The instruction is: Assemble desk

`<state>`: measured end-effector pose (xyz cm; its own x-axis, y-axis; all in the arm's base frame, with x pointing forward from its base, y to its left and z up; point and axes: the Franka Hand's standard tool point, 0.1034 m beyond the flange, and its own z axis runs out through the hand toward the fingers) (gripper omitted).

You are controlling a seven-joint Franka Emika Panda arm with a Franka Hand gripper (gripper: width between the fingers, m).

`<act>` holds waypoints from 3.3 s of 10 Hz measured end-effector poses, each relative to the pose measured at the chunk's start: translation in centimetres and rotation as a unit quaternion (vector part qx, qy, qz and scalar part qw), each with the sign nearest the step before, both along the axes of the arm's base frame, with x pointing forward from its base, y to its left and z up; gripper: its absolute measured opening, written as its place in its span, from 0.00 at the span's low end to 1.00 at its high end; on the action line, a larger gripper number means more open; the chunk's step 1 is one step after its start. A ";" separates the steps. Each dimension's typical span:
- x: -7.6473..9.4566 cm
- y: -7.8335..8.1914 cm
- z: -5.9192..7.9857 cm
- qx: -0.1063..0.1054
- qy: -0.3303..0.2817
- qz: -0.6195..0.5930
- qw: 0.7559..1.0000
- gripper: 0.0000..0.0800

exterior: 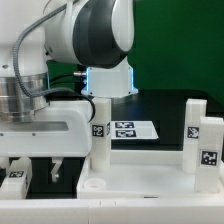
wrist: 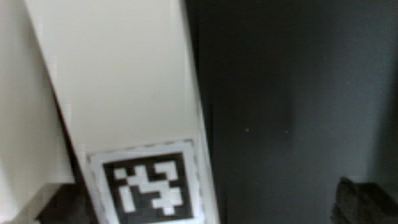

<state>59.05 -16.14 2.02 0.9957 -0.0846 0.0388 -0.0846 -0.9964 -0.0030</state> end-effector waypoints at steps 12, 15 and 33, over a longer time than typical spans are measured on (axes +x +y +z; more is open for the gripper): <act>-6.0 0.9 4.5 0.010 -0.009 -0.010 1.000 0.35; -6.1 0.7 4.0 0.008 -0.006 -0.011 1.000 0.35; -19.8 0.0 0.2 -0.031 0.011 -0.035 0.999 0.35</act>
Offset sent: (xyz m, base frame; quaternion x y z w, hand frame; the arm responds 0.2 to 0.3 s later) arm 0.0000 0.0000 0.0000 0.0000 0.0000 0.0000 1.0000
